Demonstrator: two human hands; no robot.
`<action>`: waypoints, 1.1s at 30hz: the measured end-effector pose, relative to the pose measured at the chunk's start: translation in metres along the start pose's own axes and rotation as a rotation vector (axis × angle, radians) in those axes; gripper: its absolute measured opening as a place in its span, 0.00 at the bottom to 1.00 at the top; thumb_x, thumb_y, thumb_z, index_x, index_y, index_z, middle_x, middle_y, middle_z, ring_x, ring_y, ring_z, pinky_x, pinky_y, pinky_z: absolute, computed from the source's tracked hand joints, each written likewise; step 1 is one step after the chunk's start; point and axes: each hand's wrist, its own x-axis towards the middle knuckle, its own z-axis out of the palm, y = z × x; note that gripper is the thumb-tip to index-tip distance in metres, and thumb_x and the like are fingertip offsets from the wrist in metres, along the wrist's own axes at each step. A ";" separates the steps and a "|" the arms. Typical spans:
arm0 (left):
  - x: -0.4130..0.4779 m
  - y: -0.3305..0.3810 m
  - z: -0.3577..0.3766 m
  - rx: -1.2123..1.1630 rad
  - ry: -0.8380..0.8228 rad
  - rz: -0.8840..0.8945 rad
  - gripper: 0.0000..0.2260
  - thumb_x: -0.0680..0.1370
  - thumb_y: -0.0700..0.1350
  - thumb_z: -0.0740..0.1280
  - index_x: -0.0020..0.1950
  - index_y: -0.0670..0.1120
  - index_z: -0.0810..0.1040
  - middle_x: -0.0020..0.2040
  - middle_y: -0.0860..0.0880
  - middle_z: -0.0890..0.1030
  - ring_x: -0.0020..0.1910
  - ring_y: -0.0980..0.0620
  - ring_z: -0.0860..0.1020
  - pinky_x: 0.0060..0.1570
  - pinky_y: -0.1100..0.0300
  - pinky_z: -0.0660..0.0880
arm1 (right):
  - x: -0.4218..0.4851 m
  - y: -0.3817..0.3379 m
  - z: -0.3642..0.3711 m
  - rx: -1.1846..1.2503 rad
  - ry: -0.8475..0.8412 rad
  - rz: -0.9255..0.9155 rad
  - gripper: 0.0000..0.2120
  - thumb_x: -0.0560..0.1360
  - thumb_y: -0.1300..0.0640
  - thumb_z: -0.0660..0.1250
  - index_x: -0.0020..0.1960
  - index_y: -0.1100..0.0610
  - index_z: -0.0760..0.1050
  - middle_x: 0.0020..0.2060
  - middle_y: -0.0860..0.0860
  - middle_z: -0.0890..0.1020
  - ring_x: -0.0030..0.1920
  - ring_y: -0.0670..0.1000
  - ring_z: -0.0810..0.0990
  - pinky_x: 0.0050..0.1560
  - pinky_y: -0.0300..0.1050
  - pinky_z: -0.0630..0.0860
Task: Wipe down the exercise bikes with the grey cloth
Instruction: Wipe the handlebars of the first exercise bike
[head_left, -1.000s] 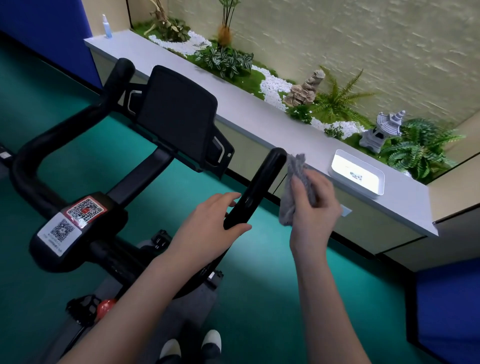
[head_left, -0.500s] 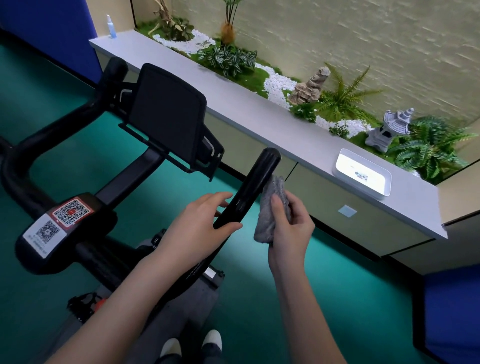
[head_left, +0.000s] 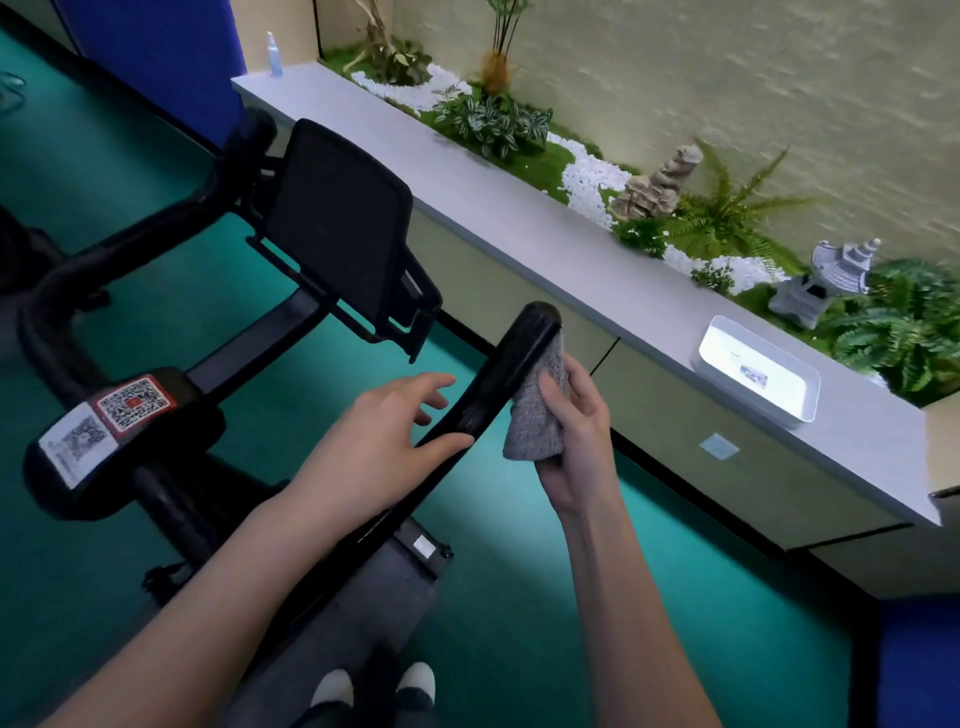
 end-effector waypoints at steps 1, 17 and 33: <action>0.000 0.000 0.000 0.007 0.005 -0.002 0.26 0.71 0.58 0.69 0.68 0.56 0.69 0.56 0.59 0.77 0.52 0.62 0.76 0.53 0.58 0.75 | -0.001 0.001 -0.003 -0.011 -0.024 0.004 0.15 0.71 0.64 0.67 0.58 0.61 0.75 0.46 0.52 0.81 0.45 0.49 0.79 0.46 0.40 0.76; 0.005 -0.007 0.003 -0.053 -0.094 0.048 0.24 0.72 0.57 0.69 0.67 0.57 0.70 0.55 0.58 0.76 0.51 0.61 0.75 0.53 0.60 0.74 | -0.046 0.001 -0.004 -0.347 0.225 -0.134 0.13 0.68 0.64 0.71 0.49 0.51 0.81 0.44 0.50 0.84 0.44 0.49 0.81 0.43 0.41 0.79; 0.021 -0.035 -0.018 -0.210 -0.275 0.164 0.25 0.72 0.58 0.69 0.66 0.52 0.71 0.56 0.56 0.77 0.45 0.59 0.78 0.50 0.58 0.75 | -0.005 -0.050 0.107 -1.664 0.243 -0.612 0.11 0.71 0.63 0.70 0.52 0.55 0.83 0.39 0.44 0.75 0.47 0.58 0.77 0.42 0.37 0.64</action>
